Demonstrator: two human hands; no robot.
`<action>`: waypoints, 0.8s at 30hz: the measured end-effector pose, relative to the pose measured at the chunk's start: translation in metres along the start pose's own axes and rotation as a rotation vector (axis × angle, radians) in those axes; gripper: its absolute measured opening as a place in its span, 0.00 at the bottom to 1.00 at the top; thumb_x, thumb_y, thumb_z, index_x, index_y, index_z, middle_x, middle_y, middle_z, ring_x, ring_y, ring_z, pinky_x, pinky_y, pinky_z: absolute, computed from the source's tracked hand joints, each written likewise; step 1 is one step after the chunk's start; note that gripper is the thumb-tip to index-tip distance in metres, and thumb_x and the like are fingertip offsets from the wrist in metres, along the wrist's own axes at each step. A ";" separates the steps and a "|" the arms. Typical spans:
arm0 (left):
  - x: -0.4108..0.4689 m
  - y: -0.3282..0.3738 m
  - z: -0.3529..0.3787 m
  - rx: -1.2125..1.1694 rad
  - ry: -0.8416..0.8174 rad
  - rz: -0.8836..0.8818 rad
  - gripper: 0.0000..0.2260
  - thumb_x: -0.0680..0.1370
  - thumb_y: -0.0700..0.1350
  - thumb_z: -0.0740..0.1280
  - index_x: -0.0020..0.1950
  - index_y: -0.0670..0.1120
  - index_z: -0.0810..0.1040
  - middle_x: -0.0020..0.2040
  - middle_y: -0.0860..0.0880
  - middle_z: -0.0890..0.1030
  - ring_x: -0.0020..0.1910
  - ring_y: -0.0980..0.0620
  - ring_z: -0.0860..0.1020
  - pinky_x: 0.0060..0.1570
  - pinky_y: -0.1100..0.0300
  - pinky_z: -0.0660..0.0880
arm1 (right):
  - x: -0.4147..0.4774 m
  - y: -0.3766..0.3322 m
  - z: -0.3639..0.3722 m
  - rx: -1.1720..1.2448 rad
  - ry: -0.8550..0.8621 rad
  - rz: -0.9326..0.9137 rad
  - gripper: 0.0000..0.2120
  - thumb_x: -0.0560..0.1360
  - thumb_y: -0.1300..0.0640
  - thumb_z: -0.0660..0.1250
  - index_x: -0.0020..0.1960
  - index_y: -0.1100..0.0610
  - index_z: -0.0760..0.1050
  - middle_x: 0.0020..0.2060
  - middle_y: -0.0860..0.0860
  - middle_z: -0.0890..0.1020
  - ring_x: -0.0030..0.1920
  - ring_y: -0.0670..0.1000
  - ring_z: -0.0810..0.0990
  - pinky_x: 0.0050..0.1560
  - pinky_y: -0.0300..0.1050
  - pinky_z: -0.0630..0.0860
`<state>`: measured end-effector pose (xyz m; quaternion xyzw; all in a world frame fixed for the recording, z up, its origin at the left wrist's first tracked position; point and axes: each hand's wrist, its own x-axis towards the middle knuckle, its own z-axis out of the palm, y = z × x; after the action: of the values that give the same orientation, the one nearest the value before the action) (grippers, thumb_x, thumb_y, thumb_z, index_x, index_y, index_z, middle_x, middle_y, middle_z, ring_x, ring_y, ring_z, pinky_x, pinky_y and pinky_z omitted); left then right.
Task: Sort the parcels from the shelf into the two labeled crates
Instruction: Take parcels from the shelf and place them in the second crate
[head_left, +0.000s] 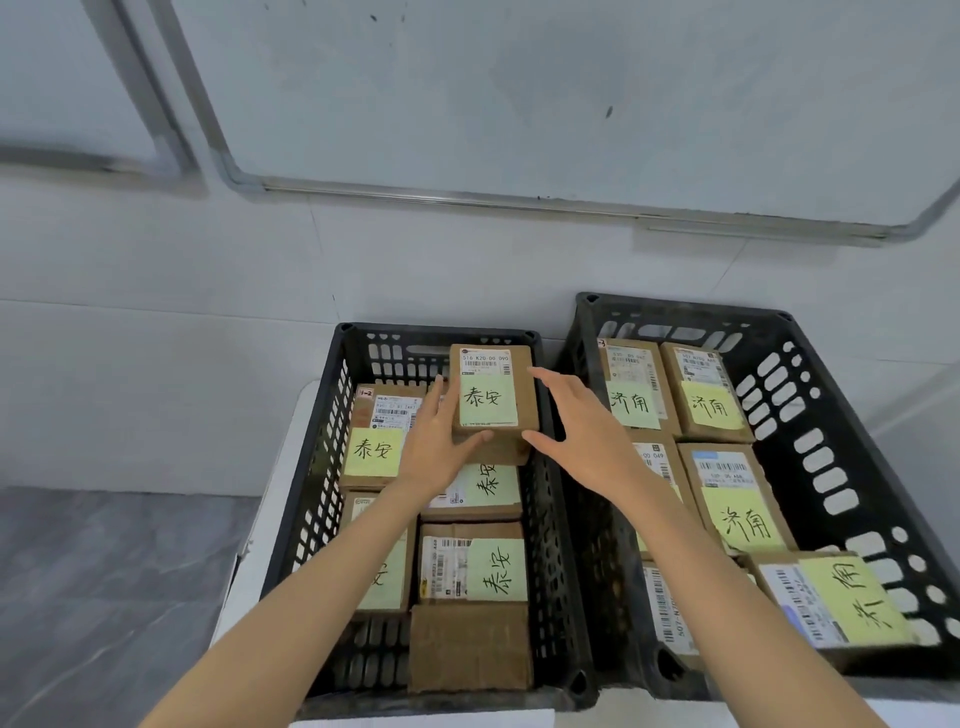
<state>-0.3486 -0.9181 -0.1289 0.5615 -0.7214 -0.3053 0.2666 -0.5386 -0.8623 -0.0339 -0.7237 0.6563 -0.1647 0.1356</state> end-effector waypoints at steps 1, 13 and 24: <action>-0.002 0.002 -0.007 0.054 0.017 0.025 0.39 0.76 0.60 0.67 0.80 0.52 0.50 0.80 0.47 0.53 0.78 0.48 0.52 0.74 0.46 0.59 | 0.001 -0.002 -0.001 -0.039 0.001 -0.017 0.36 0.76 0.48 0.69 0.78 0.45 0.54 0.73 0.48 0.65 0.71 0.51 0.68 0.63 0.50 0.71; -0.090 0.032 -0.114 0.525 0.266 -0.071 0.36 0.78 0.68 0.52 0.80 0.53 0.46 0.80 0.51 0.48 0.79 0.48 0.44 0.76 0.45 0.48 | -0.001 -0.063 -0.017 -0.207 -0.019 -0.261 0.40 0.77 0.36 0.63 0.80 0.46 0.47 0.79 0.53 0.54 0.79 0.55 0.50 0.75 0.57 0.54; -0.323 0.091 -0.165 0.647 0.597 -0.432 0.36 0.77 0.69 0.53 0.80 0.55 0.47 0.80 0.53 0.51 0.79 0.49 0.46 0.75 0.46 0.47 | -0.109 -0.187 -0.008 -0.192 -0.057 -0.780 0.39 0.76 0.31 0.56 0.80 0.47 0.48 0.79 0.55 0.52 0.79 0.56 0.50 0.76 0.56 0.54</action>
<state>-0.2143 -0.6103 0.0355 0.8154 -0.5384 0.0603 0.2043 -0.3813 -0.7350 0.0438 -0.9321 0.3410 -0.1217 0.0128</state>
